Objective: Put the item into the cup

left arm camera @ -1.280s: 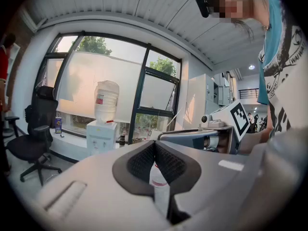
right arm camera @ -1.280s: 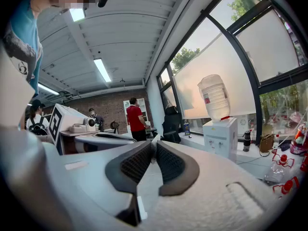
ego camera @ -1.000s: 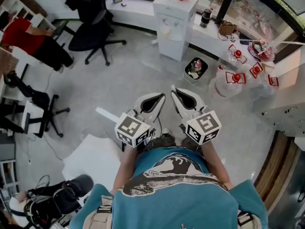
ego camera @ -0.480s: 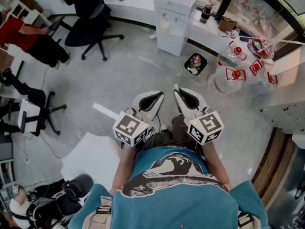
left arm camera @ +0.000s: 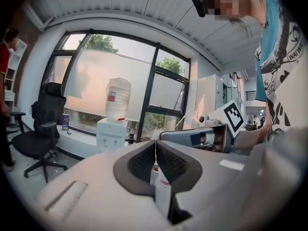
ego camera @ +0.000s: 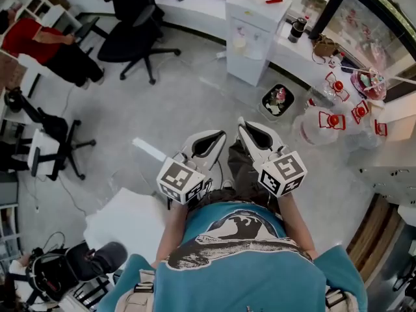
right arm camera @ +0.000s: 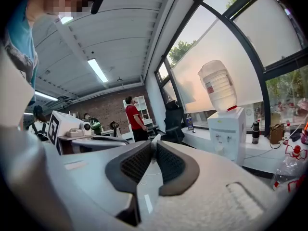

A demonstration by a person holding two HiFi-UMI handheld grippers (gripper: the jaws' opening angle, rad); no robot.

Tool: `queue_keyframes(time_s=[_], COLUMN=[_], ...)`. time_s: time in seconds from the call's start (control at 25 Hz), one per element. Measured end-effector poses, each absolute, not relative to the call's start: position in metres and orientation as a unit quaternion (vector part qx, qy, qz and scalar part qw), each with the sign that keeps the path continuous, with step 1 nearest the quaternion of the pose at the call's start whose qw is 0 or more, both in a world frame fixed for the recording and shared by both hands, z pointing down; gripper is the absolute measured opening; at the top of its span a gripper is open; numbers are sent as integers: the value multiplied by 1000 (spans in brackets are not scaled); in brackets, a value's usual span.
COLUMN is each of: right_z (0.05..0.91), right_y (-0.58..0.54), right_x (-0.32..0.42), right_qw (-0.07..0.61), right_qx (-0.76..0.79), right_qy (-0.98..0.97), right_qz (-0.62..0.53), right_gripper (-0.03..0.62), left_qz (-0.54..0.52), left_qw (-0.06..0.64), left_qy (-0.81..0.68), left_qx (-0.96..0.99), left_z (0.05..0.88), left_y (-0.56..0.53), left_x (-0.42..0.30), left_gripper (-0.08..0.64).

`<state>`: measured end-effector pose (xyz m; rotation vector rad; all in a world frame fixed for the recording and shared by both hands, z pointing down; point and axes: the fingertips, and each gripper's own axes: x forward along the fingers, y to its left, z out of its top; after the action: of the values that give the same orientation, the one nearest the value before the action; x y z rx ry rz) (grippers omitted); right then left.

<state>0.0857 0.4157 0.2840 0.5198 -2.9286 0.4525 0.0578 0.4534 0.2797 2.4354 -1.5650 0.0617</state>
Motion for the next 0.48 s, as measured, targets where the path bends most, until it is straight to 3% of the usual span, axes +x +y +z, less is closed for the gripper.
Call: queue_keyframes(time_s=[0.48], right_z=[269], right_y=[252], right_x=[7], right_qw=[60], right_qx=[108], right_qy=[-983], right_qz=[139], right_gripper=[34], left_qz=[29], left_qw=[98], left_qy=[-586], left_qx=[804], left_z=[258], left_y=[295], left_x=[-11], left_gripper=[17])
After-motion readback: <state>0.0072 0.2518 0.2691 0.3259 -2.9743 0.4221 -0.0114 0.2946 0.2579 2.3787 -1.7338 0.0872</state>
